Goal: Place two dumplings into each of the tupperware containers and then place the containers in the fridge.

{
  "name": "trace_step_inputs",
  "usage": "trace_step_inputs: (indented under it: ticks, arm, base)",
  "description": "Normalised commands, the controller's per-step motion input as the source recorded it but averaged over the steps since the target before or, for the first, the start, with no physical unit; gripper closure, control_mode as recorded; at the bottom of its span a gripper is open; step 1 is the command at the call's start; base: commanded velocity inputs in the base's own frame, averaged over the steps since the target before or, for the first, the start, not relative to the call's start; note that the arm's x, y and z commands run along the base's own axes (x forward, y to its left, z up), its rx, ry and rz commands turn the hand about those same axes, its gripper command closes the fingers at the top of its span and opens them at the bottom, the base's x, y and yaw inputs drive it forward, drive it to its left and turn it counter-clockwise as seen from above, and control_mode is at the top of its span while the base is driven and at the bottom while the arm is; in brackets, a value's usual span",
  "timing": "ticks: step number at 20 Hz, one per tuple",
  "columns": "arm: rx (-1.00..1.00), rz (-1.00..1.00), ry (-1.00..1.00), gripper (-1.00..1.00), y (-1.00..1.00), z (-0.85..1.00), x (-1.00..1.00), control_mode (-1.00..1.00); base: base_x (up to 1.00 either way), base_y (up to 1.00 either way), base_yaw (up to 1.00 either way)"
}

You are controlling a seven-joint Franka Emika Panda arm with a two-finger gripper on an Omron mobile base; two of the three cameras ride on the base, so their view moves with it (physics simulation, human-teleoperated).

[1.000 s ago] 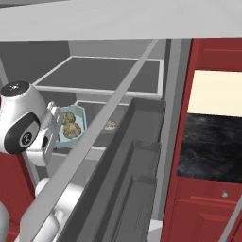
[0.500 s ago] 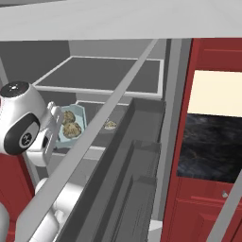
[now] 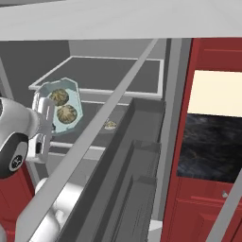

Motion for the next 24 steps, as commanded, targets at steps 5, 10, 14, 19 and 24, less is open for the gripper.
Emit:
trace_step_inputs:
  ticks: [5, 10, 14, 19, 24]
  arm:
    - [0.0, 0.0, 0.01, 1.0, -0.02, 0.73, 0.86, -1.0]
    - [0.0, 0.0, 0.0, 1.0, -0.04, 0.66, 0.9, -1.0]
    - [0.0, 0.0, 0.06, 1.0, -0.02, 0.34, 0.83, -1.0]
    - [0.0, 0.0, 0.0, 1.0, -0.09, 0.0, 0.91, -1.0]
    - [0.0, 0.01, 0.01, 1.0, -0.13, -0.1, 0.99, -1.0]
  base:
    - [0.0, 0.0, 0.0]
    - [0.0, 0.0, 0.0]
    - [0.0, 0.0, 0.0]
    - [0.0, 0.0, 0.0]
    - [0.0, 0.0, 0.0]
